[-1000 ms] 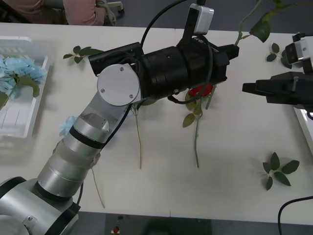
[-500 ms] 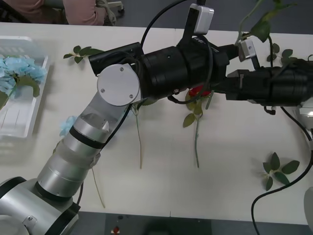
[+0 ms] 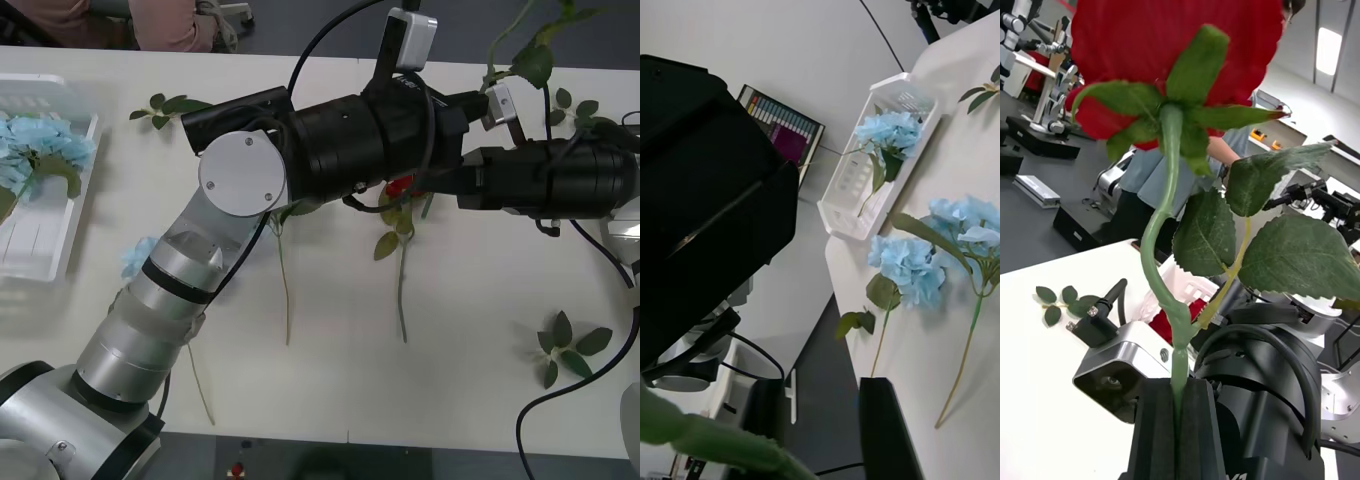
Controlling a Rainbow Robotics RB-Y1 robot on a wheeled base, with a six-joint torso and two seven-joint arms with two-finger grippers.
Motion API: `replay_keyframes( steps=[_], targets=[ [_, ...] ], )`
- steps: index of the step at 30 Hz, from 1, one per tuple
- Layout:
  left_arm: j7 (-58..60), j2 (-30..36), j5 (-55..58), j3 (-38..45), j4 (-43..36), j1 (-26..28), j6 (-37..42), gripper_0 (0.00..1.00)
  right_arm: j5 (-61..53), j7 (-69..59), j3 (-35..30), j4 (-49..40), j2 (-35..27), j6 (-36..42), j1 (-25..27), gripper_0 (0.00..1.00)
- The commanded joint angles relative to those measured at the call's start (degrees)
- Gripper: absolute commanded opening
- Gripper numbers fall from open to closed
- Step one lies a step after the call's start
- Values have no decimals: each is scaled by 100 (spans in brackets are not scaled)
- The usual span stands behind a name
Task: Put the red flowers into the right box and the blue flowers into the left box
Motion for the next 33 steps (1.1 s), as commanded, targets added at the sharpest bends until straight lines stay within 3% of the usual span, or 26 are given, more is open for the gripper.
replay_keyframes(
  steps=[1,7,10,11,27,33],
  targets=[
    [208,-48,12,-5,-109,-78,-37,0,-80,-84,-70,-139,-24,7,-147,0],
    [208,-48,12,-5,-109,-78,-37,0,-124,-84,-79,-139,-24,7,-147,0],
    [208,-48,12,-5,-109,-78,-37,87,-115,-84,-88,-139,-24,7,-147,0],
    [208,-48,12,-5,-109,-78,-37,99,-124,-84,-88,-139,-24,7,-147,0],
    [208,-48,12,-5,-109,-78,-37,100,-124,-110,-255,-139,-59,113,-147,0],
    [235,611,355,56,-407,98,-239,100,-124,-198,-571,-139,-366,403,-147,0]
  ],
)
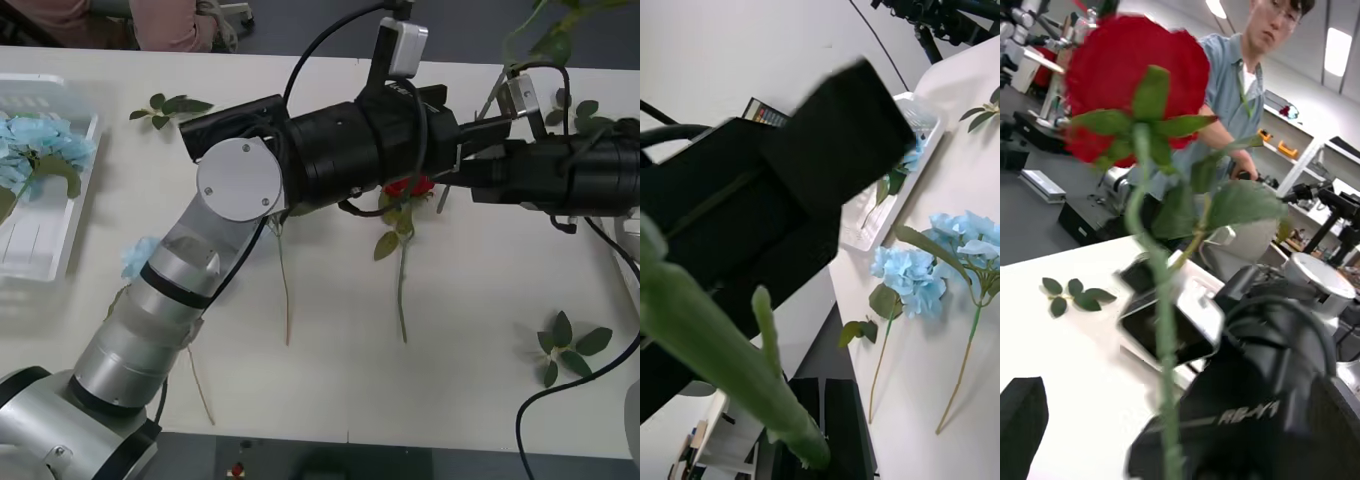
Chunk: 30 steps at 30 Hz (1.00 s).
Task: Put the red flowers into the right box and the blue flowers into the left box
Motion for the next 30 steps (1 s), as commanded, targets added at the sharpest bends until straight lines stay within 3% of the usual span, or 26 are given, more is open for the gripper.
replay_keyframes(
  steps=[1,7,13,23,30],
  targets=[
    [243,778,500,73,-556,-5,-58,100,-49,-216,-257,-139,-438,228,-138,0],
    [357,2122,2038,565,-1277,584,918,100,-49,-339,-511,-139,-1141,360,64,0],
    [516,3019,2468,1532,-1698,1419,2368,100,127,-453,-766,-139,-1994,351,442,0],
    [2291,3590,1519,2525,-1681,2175,3730,100,2438,-717,-1364,-139,-2890,184,679,0],
    [3399,3959,781,2719,-1672,2632,3871,100,4222,-884,-1355,-139,-3286,26,671,0]
  ],
)
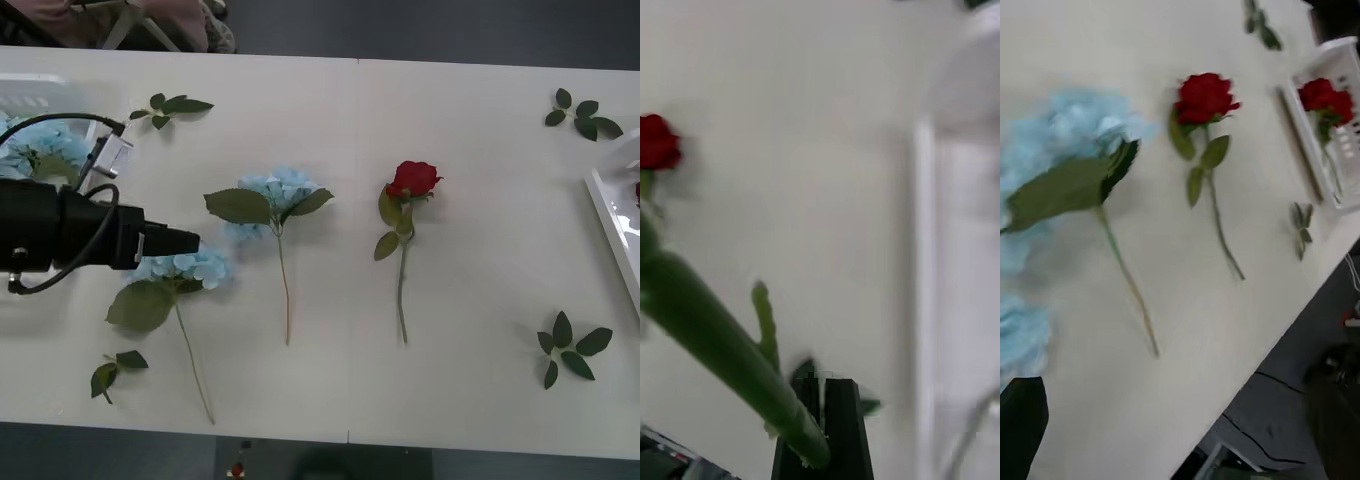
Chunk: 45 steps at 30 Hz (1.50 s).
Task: Put the red flowers into the right box and the blue flowers into the left box
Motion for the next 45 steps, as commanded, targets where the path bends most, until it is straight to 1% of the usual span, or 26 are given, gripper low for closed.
replay_keyframes(
  steps=[1,5,8,10,13,18,22,24,26,27,28,29,30,34,38,40,42,43,45],
  targets=[
    [648,338,-450,127,-94,299,10,100,1047,-351,25,-130,-371,-117,-90,0],
    [850,443,-1162,136,-85,422,10,100,2163,-430,42,108,-468,-442,-81,0],
    [868,478,-1505,109,56,422,10,100,2629,-421,77,486,-521,-838,-90,0],
    [824,478,-1672,30,284,369,1,100,2928,-404,139,776,-521,-1145,-90,0],
    [780,478,-1909,-277,487,193,-87,100,3200,-430,359,1154,-512,-1541,-90,0],
    [815,390,-2437,-805,601,0,-324,100,3261,-439,772,1734,-407,-2349,-90,0],
    [850,65,-2929,-1156,794,-141,-473,100,3288,-465,1079,2006,-222,-2956,-81,0],
    [833,-93,-3105,-1253,891,-194,-500,100,3314,-474,1141,2059,-134,-3123,-90,0],
    [833,-260,-3342,-1315,900,-202,-561,100,3341,-457,1150,2103,-29,-3219,-90,10],
    [833,-339,-3448,-1323,908,-202,-561,100,3358,-457,1141,2103,-2,-3263,-90,33],
    [833,-436,-3535,-1323,908,-194,-570,100,3376,-430,1150,2103,24,-3290,-90,75],
    [833,-532,-3650,-1323,908,-176,-561,100,3376,-430,1141,2103,24,-3307,-90,97],
    [833,-620,-3738,-1323,908,-158,-561,100,3367,-413,1141,2103,24,-3307,-90,100],
    [842,-884,-4151,-1323,917,-132,-552,100,3288,-307,1141,1980,24,-3255,-90,100],
    [824,-1051,-4485,-1341,917,-132,-552,100,3024,-272,886,1575,24,-2798,-90,100],
    [789,-1069,-4757,-1473,917,-141,-552,100,2681,-290,719,1241,24,-2367,-90,100],
    [771,-1069,-4950,-1605,917,-167,-561,100,2383,-334,684,960,24,-2059,-90,100],
    [754,-1069,-5074,-1666,917,-176,-561,89,2110,-369,666,802,24,-1883,-90,100],
    [736,-1069,-5197,-1710,917,-194,-561,49,1688,-421,649,582,24,-1673,-90,100]
  ],
)
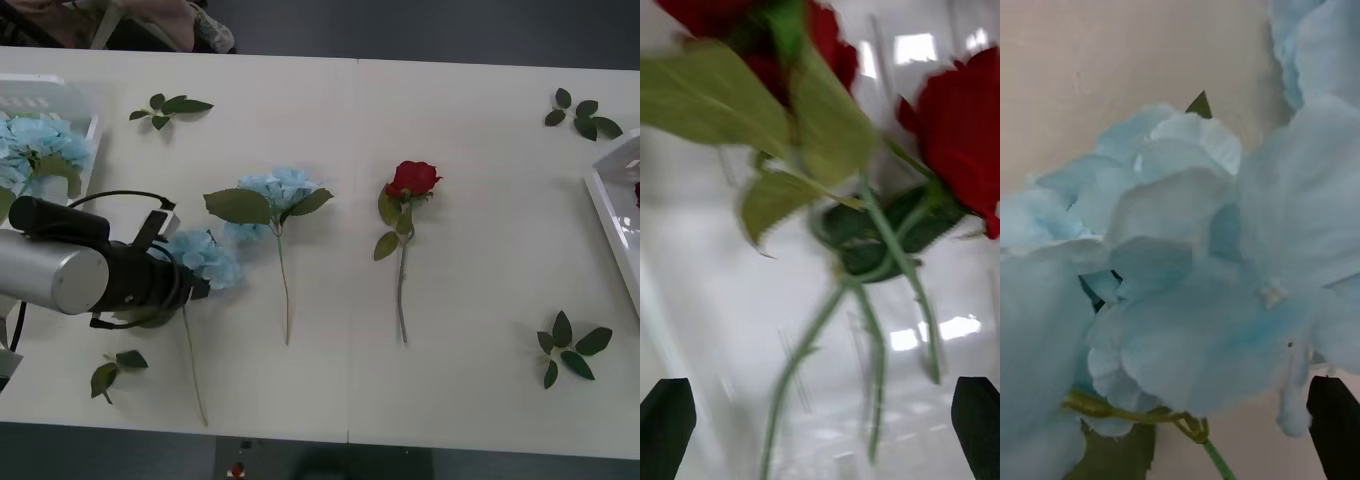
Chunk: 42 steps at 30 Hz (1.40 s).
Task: Put the red flowers into the right box and the blue flowers into the left box
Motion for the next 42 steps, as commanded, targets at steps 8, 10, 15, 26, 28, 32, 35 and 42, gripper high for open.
replay_keyframes(
  steps=[8,10,15,26,28,32,35,42],
  targets=[
    [84,98,-315,-211,-70,-76,-38,0,-1084,-1057,336,-1935,425,840,-238,100],
    [76,98,-333,-219,-70,-76,-38,0,-978,-1329,371,-2304,706,998,-308,100],
    [84,98,-403,-211,-70,-102,-38,0,-398,-1795,397,-3165,1462,1332,-387,100],
    [146,555,-192,159,-747,-366,744,0,947,-2867,1338,-3991,2552,1332,-607,100],
    [190,801,72,475,-1116,-524,1333,0,1175,-3026,1610,-3974,2640,1200,-659,100],
    [181,1434,757,1433,-1529,-779,2370,0,1571,-3201,2120,-3780,2798,814,-765,100],
    [111,1786,1126,2039,-1511,-884,2810,0,1738,-3210,2384,-3429,2903,445,-853,100],
    [-1454,2295,485,3112,-272,-884,2854,0,2054,-3236,2990,-2444,3009,-408,-1108,100]
  ],
)
